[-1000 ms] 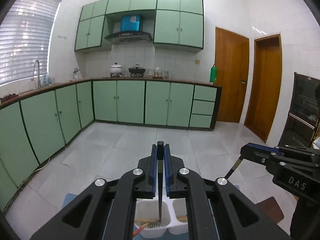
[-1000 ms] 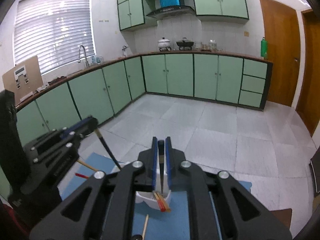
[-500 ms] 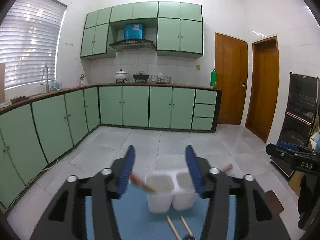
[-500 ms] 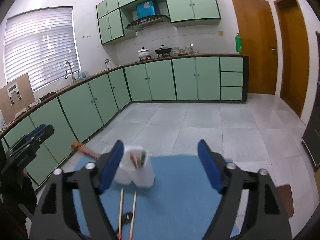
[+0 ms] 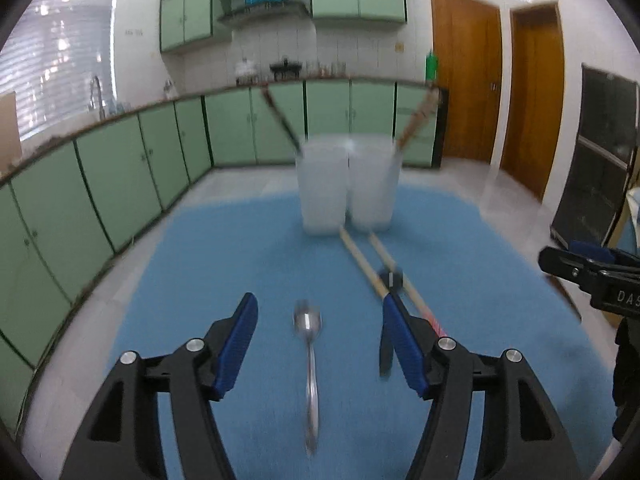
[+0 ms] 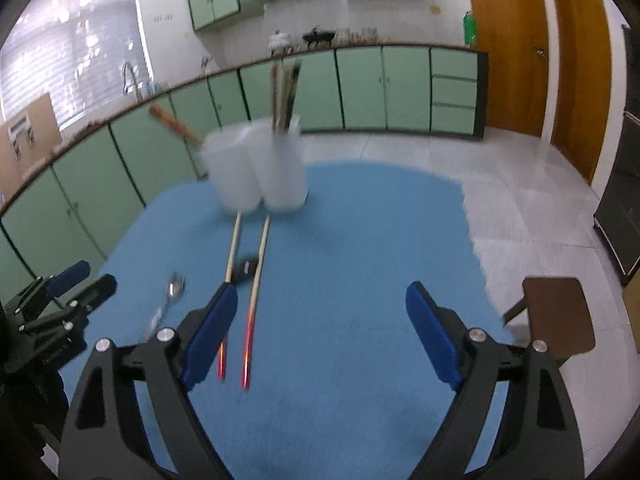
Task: Organize utensils
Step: 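Open both grippers and withdraw them from the holder toward the mat, then grasp a red-patterned chopstick with the right gripper while the left grasps another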
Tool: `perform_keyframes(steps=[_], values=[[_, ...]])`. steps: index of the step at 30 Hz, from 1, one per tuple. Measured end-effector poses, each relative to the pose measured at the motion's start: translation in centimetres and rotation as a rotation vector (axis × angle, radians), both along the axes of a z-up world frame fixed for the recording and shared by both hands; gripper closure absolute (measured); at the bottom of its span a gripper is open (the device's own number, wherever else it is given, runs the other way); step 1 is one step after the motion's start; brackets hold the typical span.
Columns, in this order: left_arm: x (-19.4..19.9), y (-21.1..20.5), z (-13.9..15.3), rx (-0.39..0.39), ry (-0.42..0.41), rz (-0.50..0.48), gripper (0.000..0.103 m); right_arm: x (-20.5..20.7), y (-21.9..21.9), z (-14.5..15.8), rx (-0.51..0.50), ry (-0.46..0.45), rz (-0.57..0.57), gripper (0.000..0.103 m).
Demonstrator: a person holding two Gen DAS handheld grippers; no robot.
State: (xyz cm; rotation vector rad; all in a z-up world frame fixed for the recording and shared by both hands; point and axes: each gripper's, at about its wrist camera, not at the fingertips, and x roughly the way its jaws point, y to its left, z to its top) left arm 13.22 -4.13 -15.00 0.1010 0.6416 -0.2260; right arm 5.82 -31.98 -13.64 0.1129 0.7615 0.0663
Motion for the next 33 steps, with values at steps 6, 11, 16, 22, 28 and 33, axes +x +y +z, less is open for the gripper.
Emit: perform_keyframes(steps=[6, 11, 16, 22, 28, 33], values=[[-2.0, 0.9, -4.3, 0.023, 0.097, 0.044, 0.039, -0.5, 3.3, -3.2, -0.022, 0.069, 0.061, 0.038], [-2.2, 2.1, -4.8, 0.026, 0.115, 0.084, 0.039, -0.6, 4.7, -4.6, -0.026, 0.109, 0.087, 0.056], [-2.2, 2.8, -4.8, 0.007, 0.116, 0.107, 0.039, 0.0, 5.3, -5.4, -0.035, 0.149, 0.096, 0.069], [-2.2, 2.8, -4.7, 0.006, 0.114, 0.109, 0.039, 0.6, 6.0, -5.8, -0.049, 0.170, 0.094, 0.079], [-2.1, 2.5, -4.5, -0.002, 0.114, 0.109, 0.039, 1.0, 5.9, -5.9, -0.050, 0.171, 0.100, 0.098], [-2.0, 1.6, -4.2, -0.019, 0.127, 0.097, 0.039, 0.5, 4.6, -5.5, -0.006, 0.150, 0.077, 0.098]])
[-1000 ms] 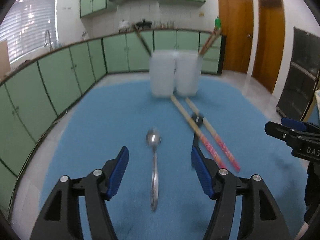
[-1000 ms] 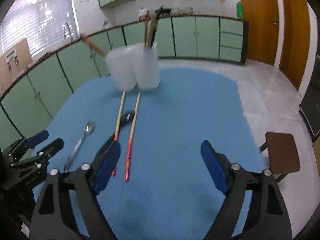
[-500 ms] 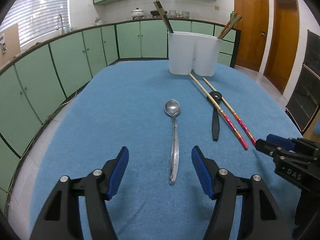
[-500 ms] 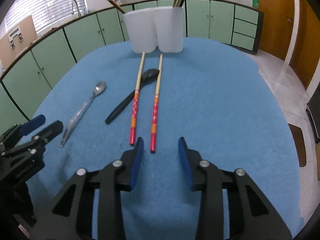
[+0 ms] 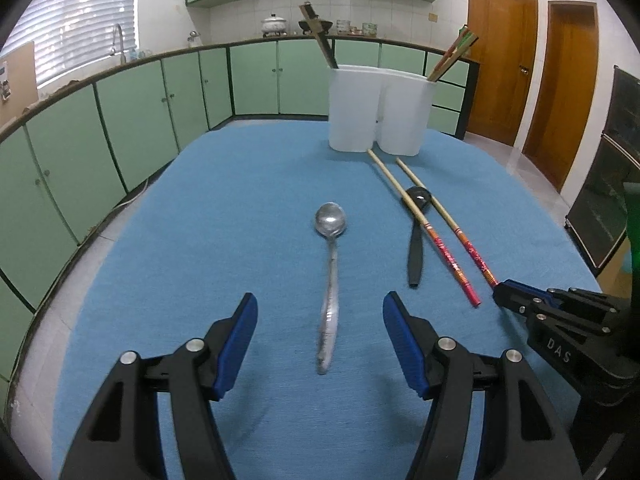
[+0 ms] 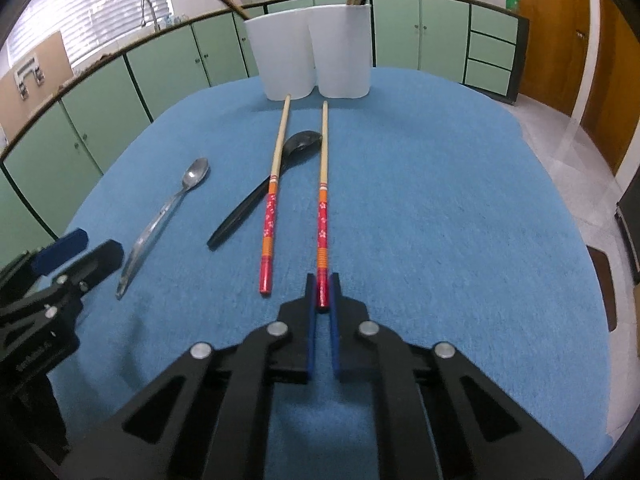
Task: Organize utensils
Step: 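Grasp a red-patterned chopstick with the right gripper while the left grasps another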
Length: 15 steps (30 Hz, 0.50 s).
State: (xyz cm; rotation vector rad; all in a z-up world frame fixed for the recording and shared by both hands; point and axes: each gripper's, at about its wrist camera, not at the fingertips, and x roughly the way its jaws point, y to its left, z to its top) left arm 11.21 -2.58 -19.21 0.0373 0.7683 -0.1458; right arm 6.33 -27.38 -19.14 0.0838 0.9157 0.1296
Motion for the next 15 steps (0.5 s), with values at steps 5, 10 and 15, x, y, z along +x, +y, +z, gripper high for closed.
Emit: perform_keyframes(steps=[5, 10, 15], values=[[0.1, -2.3, 0.0, -0.017, 0.007, -0.040, 0.039, -1.1, -2.9, 0.8, 0.008, -0.024, -0.052, 0.098], [0.5, -5.2, -0.6, -0.043, 0.036, -0.081, 0.042, -2.0, -5.4, 0.9, 0.014, -0.026, -0.080, 0.098], [1.2, -7.5, -1.3, -0.063, 0.073, -0.092, 0.050, -2.6, -7.1, 0.7, 0.031, -0.024, -0.099, 0.098]])
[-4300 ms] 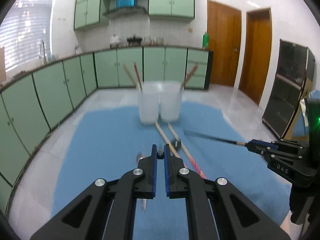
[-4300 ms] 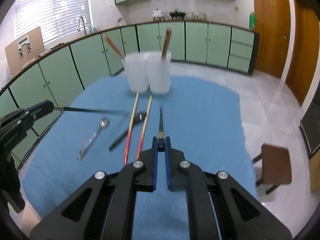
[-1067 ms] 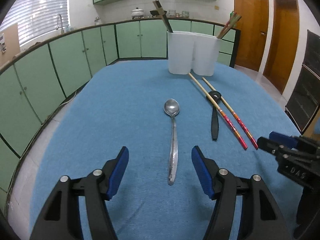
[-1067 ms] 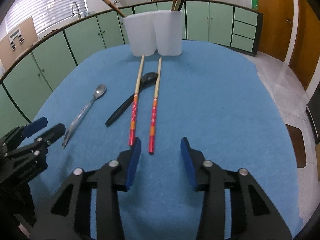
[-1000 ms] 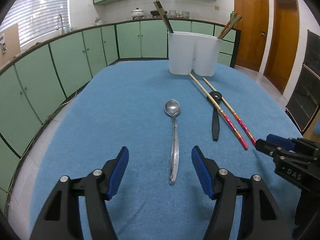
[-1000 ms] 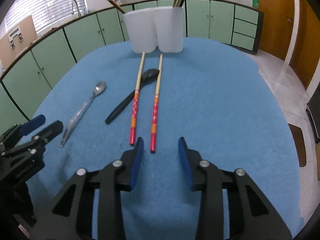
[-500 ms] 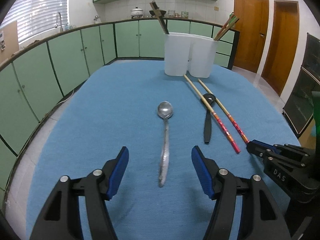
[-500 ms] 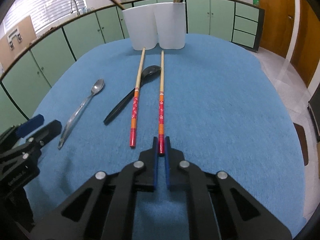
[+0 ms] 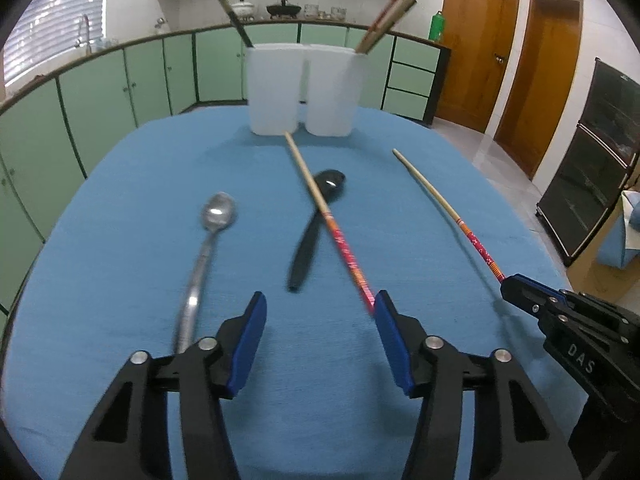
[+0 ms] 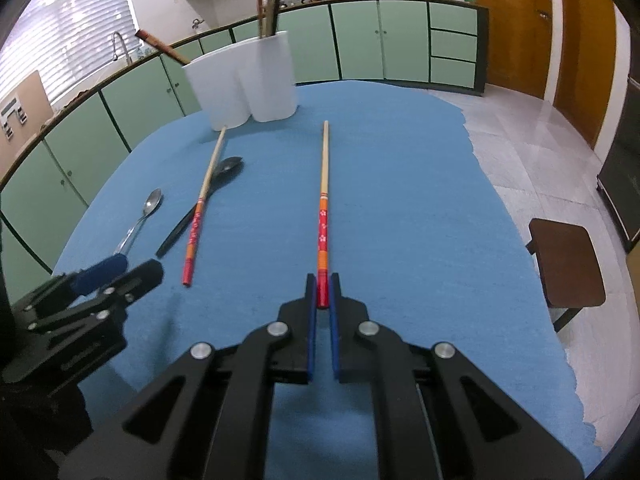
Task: Organize utensils
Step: 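Grasp a red-patterned chopstick with the right gripper while the left grasps another, then carry both red-patterned chopsticks up and insert them into the white holder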
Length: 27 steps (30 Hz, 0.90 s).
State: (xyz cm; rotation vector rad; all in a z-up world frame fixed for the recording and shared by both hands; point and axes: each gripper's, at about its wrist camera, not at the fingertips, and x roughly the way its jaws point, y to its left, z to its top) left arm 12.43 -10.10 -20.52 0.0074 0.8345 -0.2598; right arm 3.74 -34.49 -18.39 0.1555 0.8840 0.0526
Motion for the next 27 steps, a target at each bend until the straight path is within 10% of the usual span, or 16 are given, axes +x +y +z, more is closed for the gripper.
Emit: perform_keyframes(steps=[15, 27], values=[[1.0, -3.0, -1.5, 0.001, 0.058, 0.036, 0.095, -0.1, -1.2, -0.2, 0.041, -0.007, 0.001, 0.098], [-0.2, -1.5, 2.1, -0.007, -0.076, 0.066, 0.097, -0.3, -0.4, 1.5, -0.005, -0.043, 0.026, 0.098]])
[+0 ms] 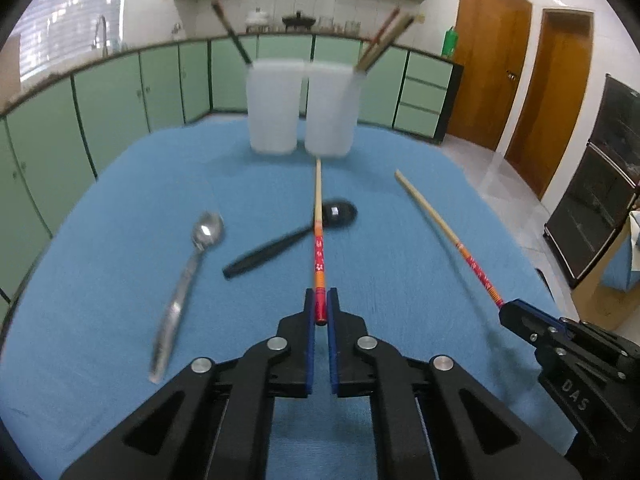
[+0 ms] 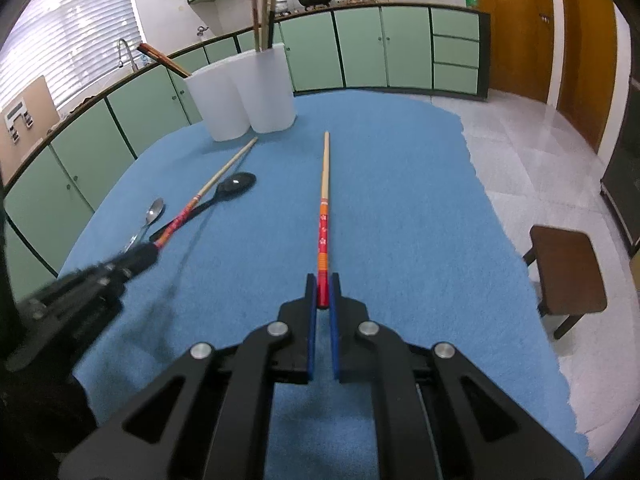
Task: Organize utensils
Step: 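Carry both red-patterned chopsticks up and insert them into the white holder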
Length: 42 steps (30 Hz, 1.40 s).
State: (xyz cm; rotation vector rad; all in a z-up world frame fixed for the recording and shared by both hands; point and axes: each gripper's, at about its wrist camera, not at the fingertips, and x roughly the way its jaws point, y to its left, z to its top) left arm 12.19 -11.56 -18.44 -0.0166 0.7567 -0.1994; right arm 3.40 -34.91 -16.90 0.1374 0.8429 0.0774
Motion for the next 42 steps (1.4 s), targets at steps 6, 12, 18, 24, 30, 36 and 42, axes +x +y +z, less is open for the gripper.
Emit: perform_keyframes(steps=[6, 12, 18, 24, 30, 36, 42], values=[[-1.1, 1.2, 4.2, 0.010, -0.123, -0.003, 0.097, 0.0, 0.1, 2.5, -0.009, -0.045, 0.001, 0.098], [-1.2, 2.9, 8.9, -0.020, -0.229, -0.009, 0.098, 0.3, 0.1, 6.2, -0.025, -0.095, 0.015, 0.098], [-0.2, 4.2, 12.8, -0.064, -0.292, -0.038, 0.098, 1.8, 0.1, 11.7, -0.026, -0.170, 0.058, 0.098], [1.7, 5.1, 16.3, -0.086, -0.330, -0.088, 0.098, 5.2, 0.6, 16.9, 0.026, -0.199, 0.143, 0.098], [3.3, 6.3, 19.2, -0.127, -0.341, -0.120, 0.098, 8.2, 2.2, 20.6, 0.044, -0.207, 0.211, 0.098], [5.0, 7.2, 23.2, -0.136, -0.418, -0.133, 0.098, 11.3, 3.5, 25.8, 0.066, -0.287, 0.246, 0.098], [9.0, 6.5, 27.9, -0.119, -0.538, -0.106, 0.098, 16.1, 4.6, 30.9, -0.002, -0.420, 0.211, 0.098]])
